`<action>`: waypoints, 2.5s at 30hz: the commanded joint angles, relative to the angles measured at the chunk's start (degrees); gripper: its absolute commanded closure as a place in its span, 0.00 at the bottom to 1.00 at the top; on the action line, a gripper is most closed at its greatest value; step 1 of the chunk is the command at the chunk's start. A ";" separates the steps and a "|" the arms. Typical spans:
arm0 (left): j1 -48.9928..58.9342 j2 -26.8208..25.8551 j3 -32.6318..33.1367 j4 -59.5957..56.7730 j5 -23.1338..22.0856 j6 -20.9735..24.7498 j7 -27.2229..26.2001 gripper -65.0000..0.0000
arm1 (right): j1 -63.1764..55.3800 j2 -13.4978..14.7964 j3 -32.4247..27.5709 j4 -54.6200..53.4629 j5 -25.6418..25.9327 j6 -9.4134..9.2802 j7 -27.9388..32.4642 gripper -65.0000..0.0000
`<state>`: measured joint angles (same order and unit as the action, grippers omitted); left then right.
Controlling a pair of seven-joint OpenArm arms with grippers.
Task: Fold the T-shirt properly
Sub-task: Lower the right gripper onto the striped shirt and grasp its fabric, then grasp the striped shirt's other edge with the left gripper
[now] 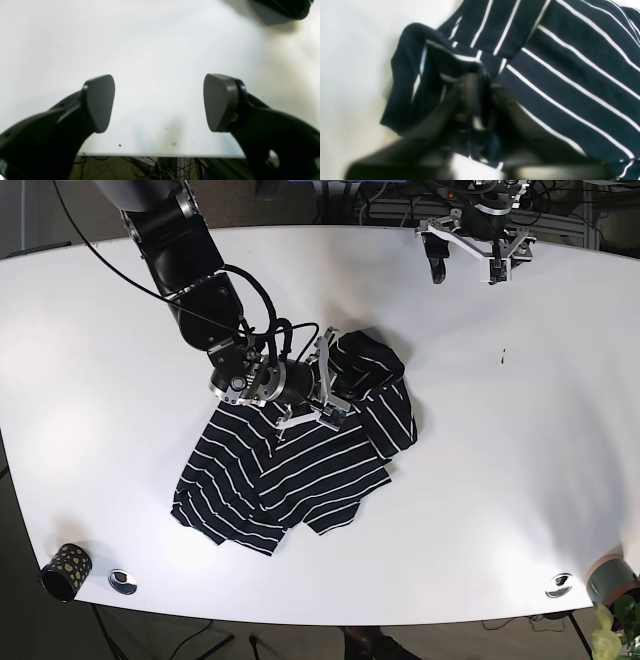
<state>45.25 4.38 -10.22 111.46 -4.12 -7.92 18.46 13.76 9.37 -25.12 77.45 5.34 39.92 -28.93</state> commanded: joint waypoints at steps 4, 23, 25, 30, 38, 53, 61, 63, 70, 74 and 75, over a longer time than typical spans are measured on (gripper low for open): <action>-1.69 -0.21 -0.20 0.85 -0.14 -0.03 -1.18 0.22 | 2.20 -0.09 0.20 2.07 1.03 0.08 1.19 1.00; -11.01 -3.81 6.13 1.38 0.03 -0.21 -1.18 0.22 | 27.34 -0.35 1.34 17.63 1.47 0.08 -17.09 1.00; -12.07 -3.90 6.57 1.38 0.03 -0.21 -1.18 0.22 | 30.68 -0.44 1.34 17.63 1.47 0.08 -17.80 1.00; -15.32 -4.16 7.62 1.38 0.03 -0.21 -1.18 0.22 | 39.74 -0.27 1.34 17.28 1.47 0.08 -18.06 1.00; -21.12 -4.16 11.93 -0.47 0.03 -0.21 -1.10 0.22 | 51.60 -0.09 1.34 14.81 1.12 0.08 -18.15 1.00; -40.73 -3.72 24.86 -23.50 -0.23 -0.21 -1.10 0.22 | 55.47 0.08 1.43 9.63 1.12 0.08 -18.06 1.00; -48.11 -2.14 29.25 -33.61 -0.41 -0.21 -1.10 0.22 | 53.36 1.05 4.86 9.63 1.47 0.08 -18.06 1.00; -49.43 -2.14 30.04 -35.55 -0.41 -0.30 -1.10 0.22 | 53.27 1.14 5.12 9.54 1.47 0.08 -18.06 1.00; -52.42 -2.05 33.47 -40.82 -0.41 -0.30 -1.10 0.39 | 52.13 2.55 5.21 9.54 1.47 0.08 -18.06 1.00; -54.18 -2.05 34.17 -45.83 -0.50 -0.30 -1.10 0.76 | 52.04 2.90 5.74 9.54 1.47 0.08 -18.06 1.00; -54.62 -2.05 34.17 -47.06 -0.50 -0.30 -1.10 0.84 | 52.04 2.90 6.71 9.54 1.56 0.08 -18.06 1.00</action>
<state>-8.71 2.20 23.79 66.11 -4.38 -8.14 15.35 63.22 12.25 -20.29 86.39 7.07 40.75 -48.27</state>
